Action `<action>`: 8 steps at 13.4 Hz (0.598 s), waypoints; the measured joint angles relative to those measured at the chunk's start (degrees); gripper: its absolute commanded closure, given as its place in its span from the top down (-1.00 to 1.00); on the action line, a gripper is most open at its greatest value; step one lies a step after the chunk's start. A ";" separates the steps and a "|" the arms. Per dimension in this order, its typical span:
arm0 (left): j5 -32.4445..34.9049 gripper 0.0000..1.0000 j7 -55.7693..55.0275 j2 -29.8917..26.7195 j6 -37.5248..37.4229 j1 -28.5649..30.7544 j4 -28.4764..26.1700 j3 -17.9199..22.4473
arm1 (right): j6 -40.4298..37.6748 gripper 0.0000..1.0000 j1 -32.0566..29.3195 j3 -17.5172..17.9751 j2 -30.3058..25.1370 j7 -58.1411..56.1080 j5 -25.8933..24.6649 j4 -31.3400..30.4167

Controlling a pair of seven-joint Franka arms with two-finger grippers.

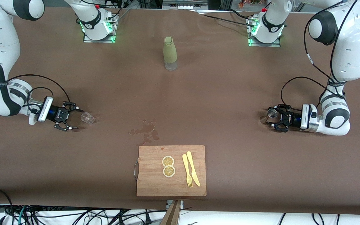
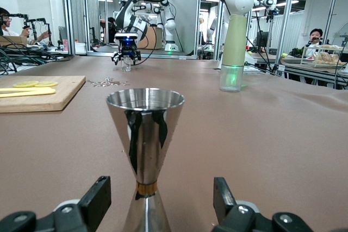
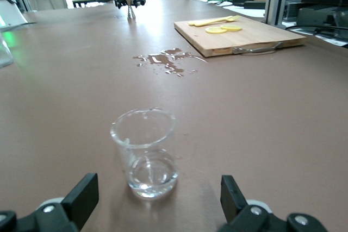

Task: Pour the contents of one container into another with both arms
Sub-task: 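Close the left gripper on the jigger while the right gripper grasps the beaker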

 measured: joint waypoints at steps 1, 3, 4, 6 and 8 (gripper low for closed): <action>0.00 0.39 0.17 0.09 0.00 -0.01 0.00 -0.09 | -1.26 1.00 0.06 0.19 0.68 -0.39 0.19 -0.17; 0.00 0.32 1.00 0.29 0.00 -0.06 0.03 -0.14 | -2.72 1.00 0.28 0.49 1.92 -0.79 0.60 -0.22; 0.00 0.32 1.41 0.36 0.00 -0.13 0.04 -0.15 | -3.08 1.00 0.36 0.59 2.23 -0.83 0.66 -0.22; 0.00 0.22 2.01 0.45 0.00 -0.34 0.09 -0.18 | -3.63 1.00 0.45 1.06 2.31 -0.85 0.87 -0.22; 0.00 0.10 2.36 0.47 0.00 -0.46 0.14 -0.18 | -3.79 1.00 0.69 1.74 2.31 -0.85 1.44 -0.22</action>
